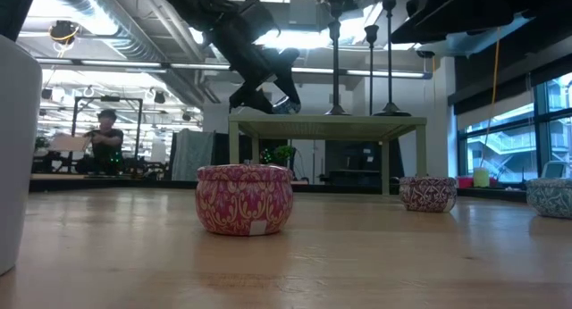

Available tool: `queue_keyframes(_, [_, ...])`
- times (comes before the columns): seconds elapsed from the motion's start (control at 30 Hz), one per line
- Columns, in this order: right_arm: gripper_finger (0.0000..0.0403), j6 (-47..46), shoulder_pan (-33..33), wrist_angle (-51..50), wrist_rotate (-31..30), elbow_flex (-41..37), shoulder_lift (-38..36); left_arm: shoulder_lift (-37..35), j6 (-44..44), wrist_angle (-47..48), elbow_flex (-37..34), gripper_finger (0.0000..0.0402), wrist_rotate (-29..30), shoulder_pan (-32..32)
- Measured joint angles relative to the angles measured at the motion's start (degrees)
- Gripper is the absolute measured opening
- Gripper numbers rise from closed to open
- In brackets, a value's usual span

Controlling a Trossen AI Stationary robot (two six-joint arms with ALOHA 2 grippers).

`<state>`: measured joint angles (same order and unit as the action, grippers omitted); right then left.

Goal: Pick & Place candle stick holders
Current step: Put the blue scented candle on the shelf

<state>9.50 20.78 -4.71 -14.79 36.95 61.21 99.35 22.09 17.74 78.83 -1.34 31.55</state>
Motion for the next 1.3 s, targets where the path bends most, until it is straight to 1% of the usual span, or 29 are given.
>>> queue_keyframes(0.1, [0.0232,0.00,0.02,0.00,0.00,0.00,0.00,0.62,1.25,-0.30,0.00,0.0318,0.07,-0.51])
queue_keyframes(0.3, [0.0232,0.00,0.00,0.01,0.00,0.00,0.00,2.56,1.03,-0.47,-0.02,0.0318,0.07,-1.20])
queue_keyframes(1.3, [0.0232,-0.24,0.01,0.04,0.00,0.00,0.01,2.78,-1.77,-1.57,-0.02,0.0318,0.35,-0.96])
